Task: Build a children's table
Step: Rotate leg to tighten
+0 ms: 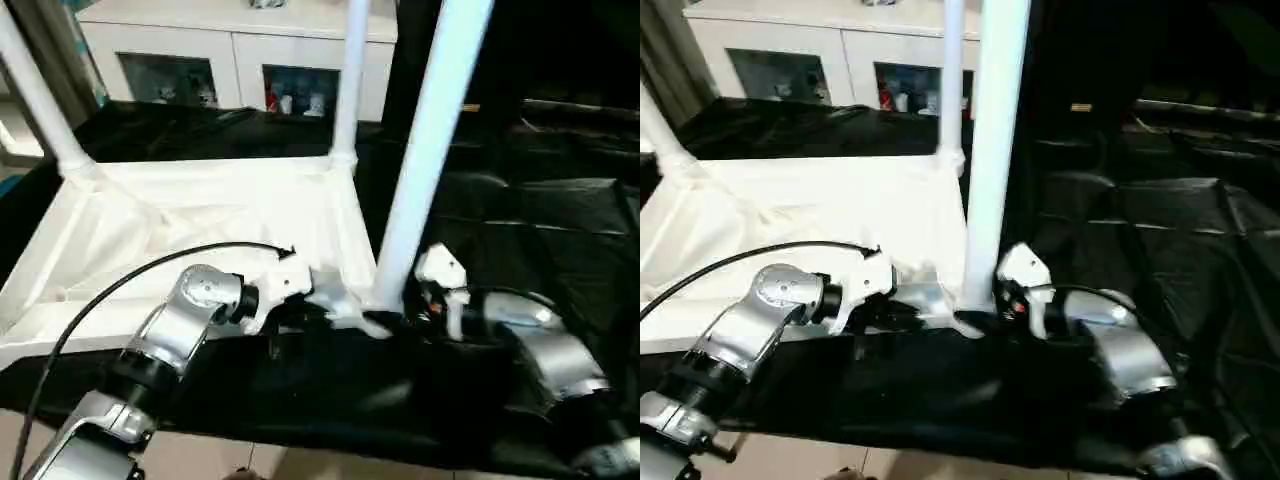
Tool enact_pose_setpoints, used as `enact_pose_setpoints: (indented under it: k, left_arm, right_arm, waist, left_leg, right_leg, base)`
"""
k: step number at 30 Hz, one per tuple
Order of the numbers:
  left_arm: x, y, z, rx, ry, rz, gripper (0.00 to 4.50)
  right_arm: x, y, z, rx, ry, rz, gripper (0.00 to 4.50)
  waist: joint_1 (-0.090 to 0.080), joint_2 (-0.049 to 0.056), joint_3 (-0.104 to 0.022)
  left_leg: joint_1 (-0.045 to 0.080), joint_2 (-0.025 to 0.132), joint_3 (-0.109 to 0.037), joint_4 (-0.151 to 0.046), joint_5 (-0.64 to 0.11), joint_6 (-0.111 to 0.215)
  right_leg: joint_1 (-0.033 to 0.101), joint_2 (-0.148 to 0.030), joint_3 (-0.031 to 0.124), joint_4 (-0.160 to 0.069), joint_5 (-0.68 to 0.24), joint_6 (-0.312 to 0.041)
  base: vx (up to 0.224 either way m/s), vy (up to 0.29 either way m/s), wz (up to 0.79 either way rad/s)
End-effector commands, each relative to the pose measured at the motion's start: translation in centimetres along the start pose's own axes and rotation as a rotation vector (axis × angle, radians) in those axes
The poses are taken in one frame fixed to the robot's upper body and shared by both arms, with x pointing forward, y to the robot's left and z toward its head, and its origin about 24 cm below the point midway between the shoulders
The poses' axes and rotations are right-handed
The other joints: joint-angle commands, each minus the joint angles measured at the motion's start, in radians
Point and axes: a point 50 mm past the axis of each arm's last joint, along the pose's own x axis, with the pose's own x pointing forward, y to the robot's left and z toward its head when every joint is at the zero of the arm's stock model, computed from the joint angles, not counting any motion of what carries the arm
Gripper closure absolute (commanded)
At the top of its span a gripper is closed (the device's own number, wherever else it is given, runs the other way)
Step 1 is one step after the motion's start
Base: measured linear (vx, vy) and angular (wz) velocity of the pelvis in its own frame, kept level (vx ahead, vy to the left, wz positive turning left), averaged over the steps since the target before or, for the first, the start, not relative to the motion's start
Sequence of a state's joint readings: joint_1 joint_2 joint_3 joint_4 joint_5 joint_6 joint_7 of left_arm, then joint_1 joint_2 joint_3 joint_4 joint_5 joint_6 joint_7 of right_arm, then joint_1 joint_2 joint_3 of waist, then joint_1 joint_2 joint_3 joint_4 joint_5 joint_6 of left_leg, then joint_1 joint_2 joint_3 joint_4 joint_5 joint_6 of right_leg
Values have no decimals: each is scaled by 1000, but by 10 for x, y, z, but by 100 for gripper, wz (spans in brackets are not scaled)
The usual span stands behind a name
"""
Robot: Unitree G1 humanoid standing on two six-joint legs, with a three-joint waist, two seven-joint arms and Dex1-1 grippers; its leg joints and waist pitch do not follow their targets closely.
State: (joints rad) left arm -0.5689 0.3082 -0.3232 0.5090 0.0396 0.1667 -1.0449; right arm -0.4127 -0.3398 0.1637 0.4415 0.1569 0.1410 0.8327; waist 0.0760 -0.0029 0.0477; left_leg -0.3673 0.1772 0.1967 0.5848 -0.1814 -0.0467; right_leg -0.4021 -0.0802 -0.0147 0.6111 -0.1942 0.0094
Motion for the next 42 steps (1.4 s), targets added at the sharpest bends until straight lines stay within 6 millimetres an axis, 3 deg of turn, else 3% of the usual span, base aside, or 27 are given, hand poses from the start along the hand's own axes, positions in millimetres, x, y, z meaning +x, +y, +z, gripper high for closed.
enact_pose_setpoints:
  k: [1, 2, 4, 6, 12, 13, 15, 16, 19, 20, 24, 25, 26, 29, 35, 42]
  left_arm:
    - [7, 16, -8, -114, 30, 216, 450]
    - [7, 16, -8, -114, 30, 216, 450]
    - [12, 26, -6, -153, 52, 343, 450]
    - [19, 32, 1, -183, 50, 438, 450]
    - [35, 25, 12, -143, 24, 403, 450]
    - [36, 24, 12, -141, 23, 395, 450]
    - [37, 21, 11, -131, 22, 369, 450]
    - [37, 20, 11, -127, 20, 357, 450]
    - [34, 18, 8, -103, 11, 324, 450]
    - [34, 18, 8, -99, 10, 320, 450]
    - [28, 16, 6, -54, -15, 270, 450]
    - [23, 13, 4, -25, -32, 223, 450]
    - [21, 12, 3, -17, -36, 201, 450]
    - [13, 5, -2, 9, -46, 106, 450]
    - [-1, -12, -3, 31, -62, -108, 450]
    - [-8, -22, -1, 26, -68, -210, 450]
  right_arm:
    - [2, -20, -20, 90, 83, -340, 176]
    - [2, -20, -20, 90, 83, -340, 176]
    - [8, -25, -23, 151, 86, -513, 177]
    - [20, -21, -21, 159, 86, -593, 177]
    - [35, -13, -15, 186, 23, -619, 177]
    - [36, -13, -15, 194, 16, -624, 177]
    - [36, -13, -10, 239, -37, -612, 121]
    - [37, -13, -8, 243, -54, -606, 107]
    - [34, -18, 0, 203, -89, -591, 98]
    - [33, -18, 1, 203, -94, -584, 74]
    - [27, -16, 8, 155, -127, -432, 74]
    - [18, -11, 9, 100, -124, -292, 74]
    - [14, -9, 9, 81, -120, -234, 74]
    - [-5, -2, 7, 12, -94, -68, 74]
    - [-27, -2, 8, -18, -63, 53, 74]
    - [-29, 5, 5, -45, -17, 125, 74]
  waist:
    - [-9, -13, -52]
    - [-12, -14, -50]
    - [-17, -15, -51]
    - [-15, -15, -56]
    - [-6, -15, -62]
    - [-7, -16, -62]
    - [-7, -15, -60]
    - [-8, -13, -58]
    - [-10, -14, -57]
    - [-12, -16, -57]
    - [-11, -21, -58]
    - [-11, -21, -59]
    - [-6, -25, -58]
    - [-3, -25, -57]
    - [-5, -16, -53]
    - [0, -15, -53]
  left_leg:
    - [12, 41, -25, -76, -287, -17]
    - [13, 41, -25, -77, -291, -23]
    - [15, 39, -26, -77, -307, -29]
    - [13, 38, -25, -74, -275, -18]
    - [2, 35, -18, -64, -167, 46]
    - [2, 35, -18, -64, -163, 54]
    - [2, 37, -19, -66, -181, 58]
    - [6, 39, -20, -69, -210, 48]
    - [5, 40, -22, -72, -233, 39]
    - [2, 40, -23, -73, -233, 38]
    - [0, 39, -21, -68, -215, 59]
    - [-2, 40, -21, -67, -195, 69]
    - [-2, 41, -20, -65, -189, 87]
    - [-2, 44, -19, -65, -179, 102]
    - [7, 51, -20, -73, -238, 70]
    - [8, 50, -18, -73, -229, 58]
  right_leg:
    - [32, -55, 24, -87, -344, -190]
    - [30, -55, 25, -89, -352, -182]
    - [27, -55, 26, -92, -369, -171]
    - [29, -55, 27, -89, -308, -175]
    - [41, -55, 26, -74, -109, -213]
    - [43, -55, 24, -74, -106, -218]
    - [43, -56, 24, -78, -140, -215]
    - [40, -55, 23, -81, -184, -211]
    - [40, -56, 24, -82, -208, -206]
    - [42, -56, 23, -82, -207, -202]
    - [46, -57, 23, -81, -187, -202]
    - [47, -57, 24, -77, -157, -205]
    - [49, -57, 24, -77, -141, -203]
    - [47, -58, 25, -74, -131, -214]
    - [38, -58, 25, -78, -211, -232]
    - [35, -56, 26, -77, -200, -230]
  base:
    - [0, 0, 0]
    - [0, 0, 0]
    - [0, 0, 0]
    - [0, 0, 0]
    - [0, 0, 0]
    - [0, 0, 0]
    - [0, 0, 0]
    - [0, 0, 0]
    - [0, 0, 0]
    - [0, 0, 0]
    - [0, 0, 0]
    - [0, 0, 0]
    - [0, 0, 0]
    - [0, 0, 0]
    - [0, 0, 0]
    - [0, 0, 0]
